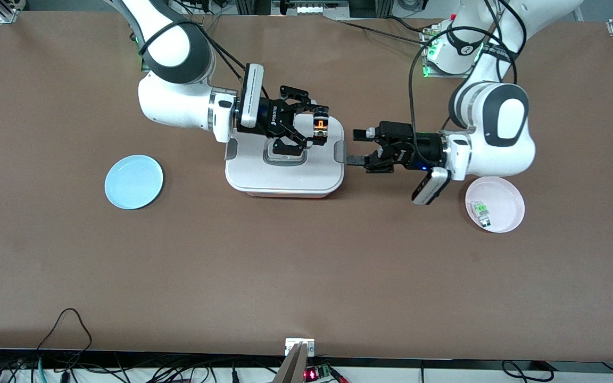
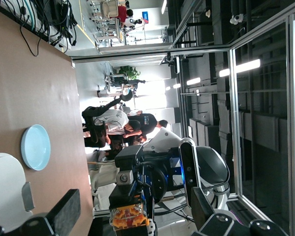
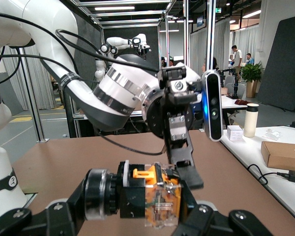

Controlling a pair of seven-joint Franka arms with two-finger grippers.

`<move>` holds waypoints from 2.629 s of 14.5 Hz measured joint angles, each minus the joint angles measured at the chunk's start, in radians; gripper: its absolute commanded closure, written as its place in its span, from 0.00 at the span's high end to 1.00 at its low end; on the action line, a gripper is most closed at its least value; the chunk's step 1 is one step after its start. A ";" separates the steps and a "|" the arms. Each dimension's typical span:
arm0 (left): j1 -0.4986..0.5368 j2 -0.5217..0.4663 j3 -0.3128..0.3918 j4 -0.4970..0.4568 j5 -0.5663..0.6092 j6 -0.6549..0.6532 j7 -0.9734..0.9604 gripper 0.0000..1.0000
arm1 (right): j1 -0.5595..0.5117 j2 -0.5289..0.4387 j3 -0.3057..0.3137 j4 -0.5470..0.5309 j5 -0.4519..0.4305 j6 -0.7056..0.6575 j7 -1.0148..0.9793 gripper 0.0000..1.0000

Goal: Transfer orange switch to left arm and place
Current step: 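Carry the switch over the box while the left gripper reaches toward it, then grasp the switch with the left gripper while the right gripper opens, then carry the switch to the white plate while the right gripper withdraws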

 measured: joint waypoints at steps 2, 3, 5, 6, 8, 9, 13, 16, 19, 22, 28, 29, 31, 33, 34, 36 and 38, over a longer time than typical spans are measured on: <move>0.001 -0.001 -0.007 -0.027 -0.012 0.001 -0.001 0.94 | 0.002 0.006 0.000 0.003 0.000 0.001 0.000 0.26; 0.002 -0.001 -0.011 -0.036 -0.013 0.001 -0.003 0.89 | 0.003 0.009 0.000 0.003 0.000 0.001 0.000 0.26; 0.002 -0.002 -0.017 -0.048 -0.013 0.001 -0.015 0.78 | 0.007 0.013 0.000 0.003 0.000 0.001 0.000 0.26; 0.002 -0.003 -0.019 -0.051 -0.013 0.001 -0.028 0.78 | 0.009 0.014 0.000 0.004 0.000 0.002 0.000 0.26; 0.002 -0.008 -0.021 -0.052 -0.013 0.000 -0.062 0.78 | 0.011 0.014 0.000 0.004 0.001 0.003 0.000 0.26; 0.003 -0.011 -0.027 -0.053 -0.013 0.000 -0.082 0.78 | 0.011 0.014 0.000 0.004 0.001 0.003 0.000 0.26; 0.003 -0.023 -0.064 -0.061 -0.013 0.009 -0.115 0.72 | 0.012 0.014 0.000 0.004 0.003 0.004 0.000 0.26; 0.002 -0.023 -0.095 -0.064 -0.013 0.037 -0.117 0.26 | 0.013 0.015 0.000 0.004 0.004 0.006 0.000 0.26; 0.003 -0.023 -0.099 -0.066 -0.013 0.047 -0.117 0.00 | 0.013 0.015 0.000 0.005 0.006 0.009 0.000 0.26; 0.003 -0.023 -0.099 -0.066 -0.013 0.050 -0.116 0.00 | 0.013 0.015 0.000 0.005 0.006 0.011 0.000 0.26; 0.009 -0.026 -0.099 -0.067 -0.013 0.050 -0.117 0.00 | 0.015 0.016 0.000 0.006 0.015 0.012 0.017 1.00; 0.017 -0.029 -0.099 -0.067 -0.013 0.050 -0.117 0.00 | 0.014 0.016 0.000 0.006 0.015 0.012 0.025 1.00; 0.034 -0.034 -0.099 -0.067 -0.013 0.043 -0.117 0.00 | 0.011 0.016 -0.005 0.010 0.015 0.013 0.029 1.00; 0.053 -0.039 -0.098 -0.066 0.008 0.034 -0.116 0.00 | -0.002 0.016 -0.020 0.014 0.015 0.013 0.029 1.00; 0.064 -0.043 -0.098 -0.063 0.068 0.032 -0.115 0.00 | -0.012 0.016 -0.025 0.014 0.015 0.012 0.029 1.00; 0.105 -0.048 -0.097 -0.034 0.246 0.025 -0.116 0.00 | -0.035 0.016 -0.030 0.014 0.015 0.008 0.030 1.00; 0.151 -0.049 -0.096 0.007 0.419 0.004 -0.118 0.00 | -0.060 0.015 -0.031 0.014 0.010 0.007 0.029 1.00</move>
